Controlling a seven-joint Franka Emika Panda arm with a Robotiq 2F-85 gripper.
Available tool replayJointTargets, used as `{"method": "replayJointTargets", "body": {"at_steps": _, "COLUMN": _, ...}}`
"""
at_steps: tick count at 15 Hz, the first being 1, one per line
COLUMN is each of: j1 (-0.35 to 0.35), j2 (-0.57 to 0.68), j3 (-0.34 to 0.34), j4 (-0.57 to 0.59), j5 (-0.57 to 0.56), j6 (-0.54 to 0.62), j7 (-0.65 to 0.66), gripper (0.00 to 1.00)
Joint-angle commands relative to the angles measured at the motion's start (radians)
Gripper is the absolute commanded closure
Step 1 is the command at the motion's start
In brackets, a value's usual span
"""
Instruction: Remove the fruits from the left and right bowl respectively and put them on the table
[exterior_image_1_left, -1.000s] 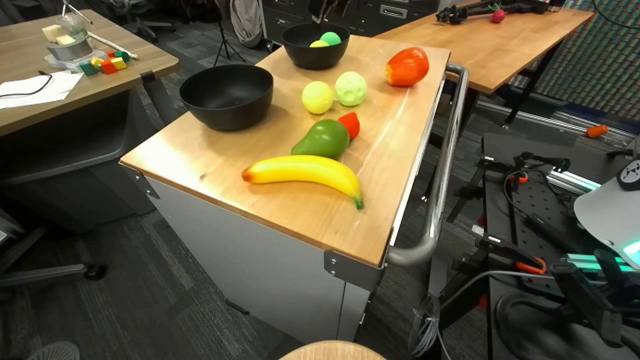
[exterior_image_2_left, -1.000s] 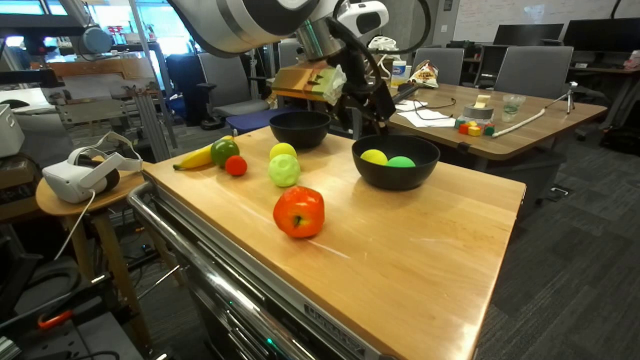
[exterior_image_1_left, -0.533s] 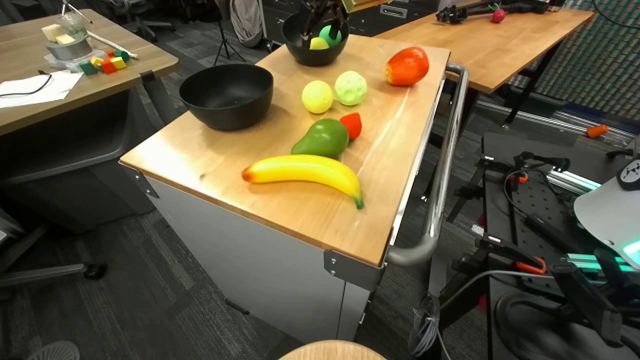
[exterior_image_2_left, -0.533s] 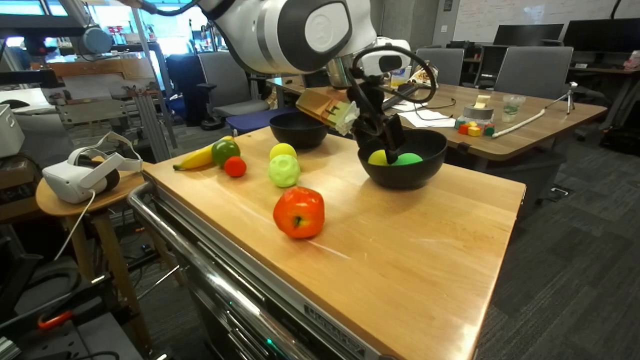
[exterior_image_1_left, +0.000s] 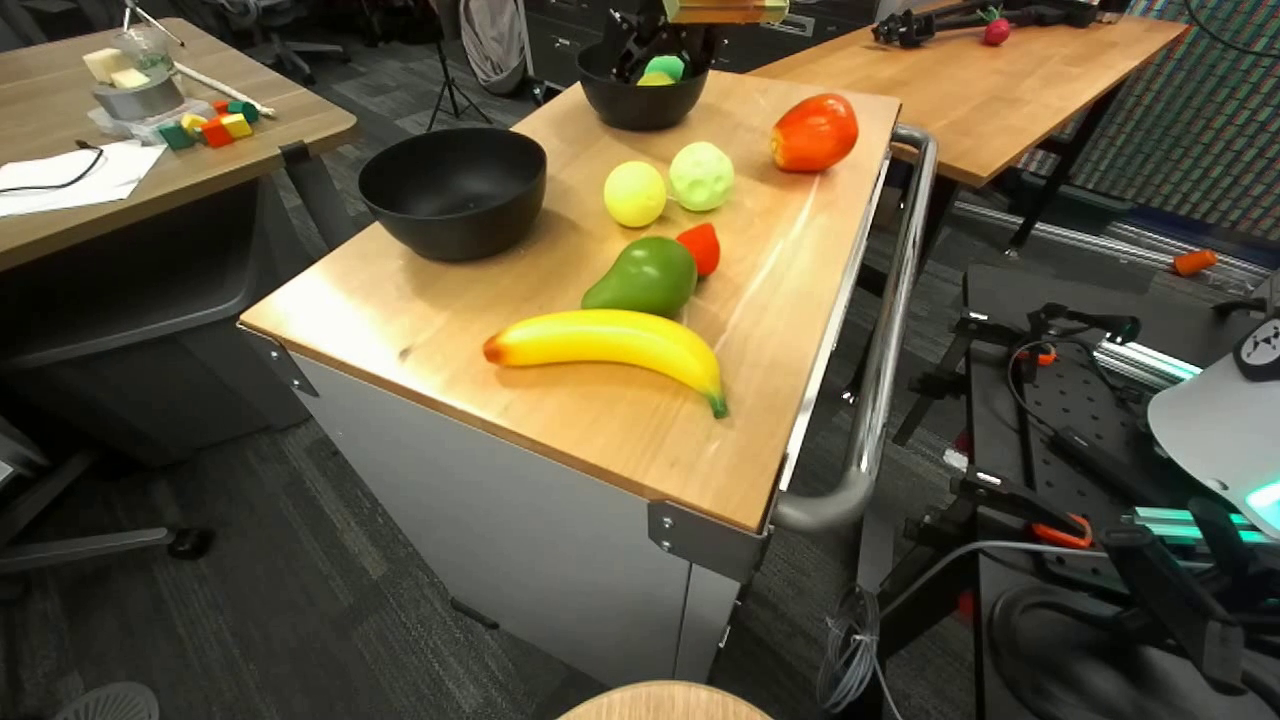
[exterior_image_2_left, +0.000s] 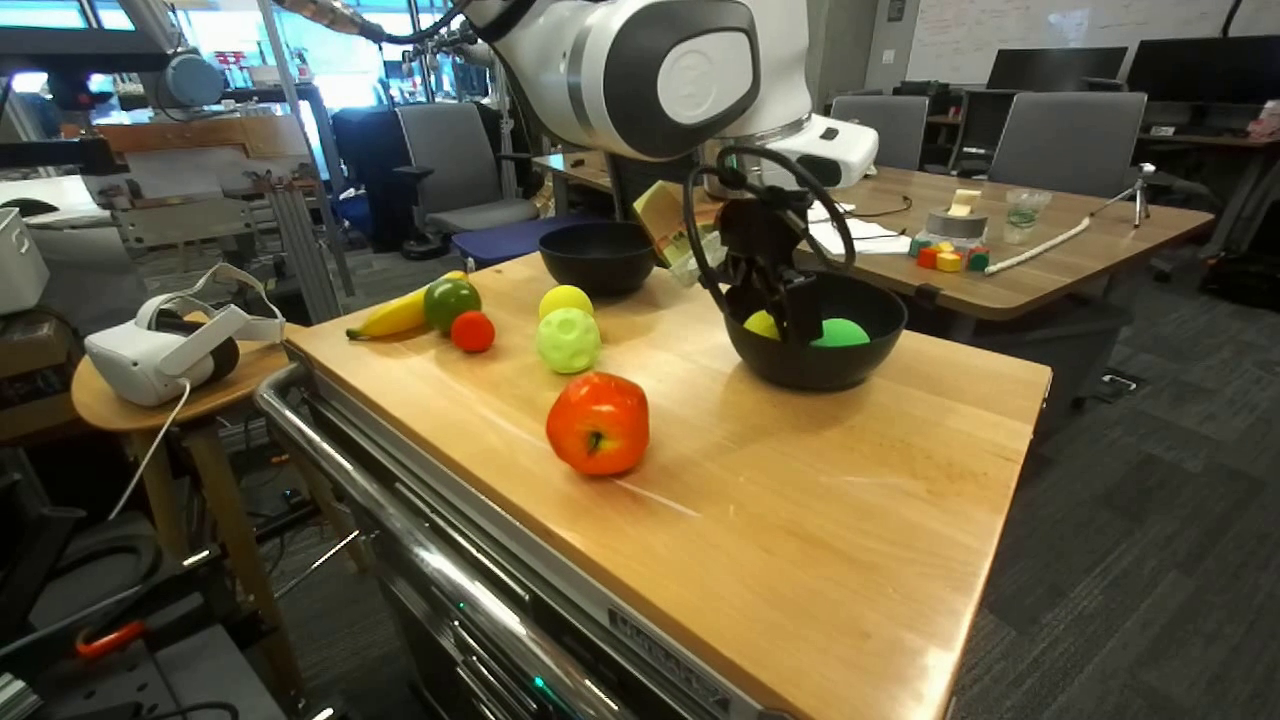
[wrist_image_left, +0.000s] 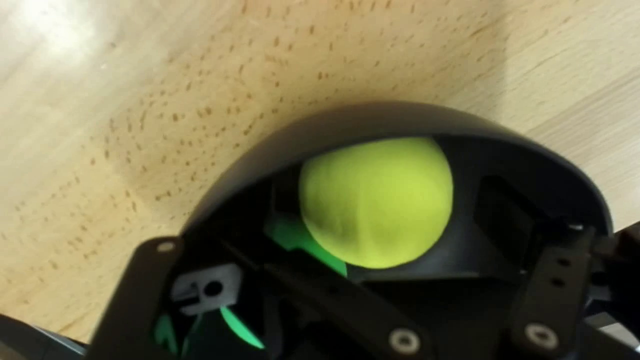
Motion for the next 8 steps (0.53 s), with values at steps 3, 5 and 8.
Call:
{"method": "replayJointTargets", "body": {"at_steps": 3, "j1": -0.031, "j2": 0.02, "j3": 0.002, "j4": 0.062, "j5": 0.111, "j6": -0.066, "j7": 0.041, "gripper": 0.17}}
{"method": "replayJointTargets", "body": {"at_steps": 5, "j1": -0.028, "j2": 0.019, "j3": -0.006, "j4": 0.069, "j5": 0.11, "j6": -0.083, "j7": 0.05, "gripper": 0.34}}
{"method": "replayJointTargets", "body": {"at_steps": 8, "j1": -0.027, "j2": 0.017, "j3": -0.011, "j4": 0.079, "j5": 0.099, "j6": -0.115, "j7": 0.056, "gripper": 0.59}}
